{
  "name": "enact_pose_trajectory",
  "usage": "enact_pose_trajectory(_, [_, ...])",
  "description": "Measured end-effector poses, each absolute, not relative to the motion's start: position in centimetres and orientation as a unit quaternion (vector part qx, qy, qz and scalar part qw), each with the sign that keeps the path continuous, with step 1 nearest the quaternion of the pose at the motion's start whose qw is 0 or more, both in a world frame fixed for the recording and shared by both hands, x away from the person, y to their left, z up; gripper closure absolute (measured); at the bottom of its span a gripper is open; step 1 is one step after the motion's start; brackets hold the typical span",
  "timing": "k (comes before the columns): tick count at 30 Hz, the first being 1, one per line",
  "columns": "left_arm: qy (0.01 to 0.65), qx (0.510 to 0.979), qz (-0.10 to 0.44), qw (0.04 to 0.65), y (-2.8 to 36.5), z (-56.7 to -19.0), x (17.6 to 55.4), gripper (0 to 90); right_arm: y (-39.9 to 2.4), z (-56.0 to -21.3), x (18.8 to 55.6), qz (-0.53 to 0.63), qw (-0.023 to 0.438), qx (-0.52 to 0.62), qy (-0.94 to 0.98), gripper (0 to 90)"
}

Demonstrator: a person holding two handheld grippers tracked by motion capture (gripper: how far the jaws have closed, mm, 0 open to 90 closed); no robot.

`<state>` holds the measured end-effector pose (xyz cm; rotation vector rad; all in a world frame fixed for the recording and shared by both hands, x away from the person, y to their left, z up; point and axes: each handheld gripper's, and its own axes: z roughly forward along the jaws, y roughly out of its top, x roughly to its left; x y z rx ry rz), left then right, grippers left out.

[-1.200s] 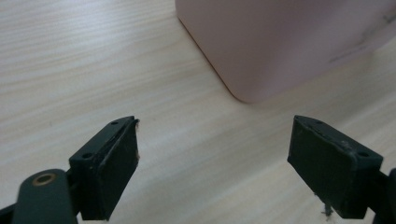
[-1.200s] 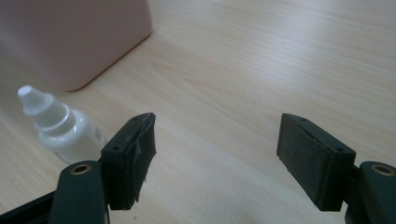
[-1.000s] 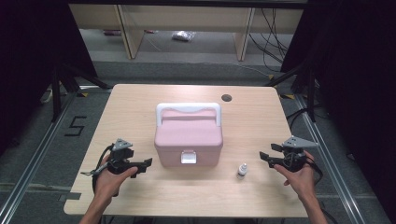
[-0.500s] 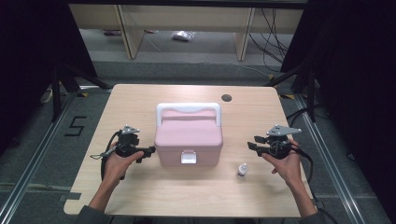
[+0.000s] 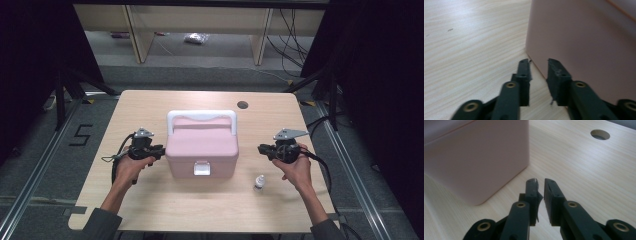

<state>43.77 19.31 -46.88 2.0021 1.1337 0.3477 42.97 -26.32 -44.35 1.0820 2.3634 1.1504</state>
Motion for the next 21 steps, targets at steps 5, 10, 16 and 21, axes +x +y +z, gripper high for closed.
enact_pose_trajectory(5, [0.432, 0.795, 0.151, 0.397, 19.2, -46.7, 43.7, 88.9, -25.7, -44.3, 43.3, 0.401, 0.165, 0.341, 0.834, 87.9])
enact_pose_trajectory(10, [0.428, 0.793, 0.153, 0.406, 19.1, -46.6, 43.5, 89.5, -24.8, -44.0, 43.2, 0.403, 0.157, 0.338, 0.836, 90.0])
enact_pose_trajectory(16, [0.420, 0.799, 0.144, 0.406, 18.6, -46.7, 43.5, 89.6, -24.6, -44.2, 43.4, 0.403, 0.156, 0.335, 0.838, 90.0])
enact_pose_trajectory(21, [0.409, 0.806, 0.148, 0.401, 18.2, -46.9, 43.5, 89.6, -24.4, -44.3, 43.4, 0.405, 0.149, 0.337, 0.837, 90.0])
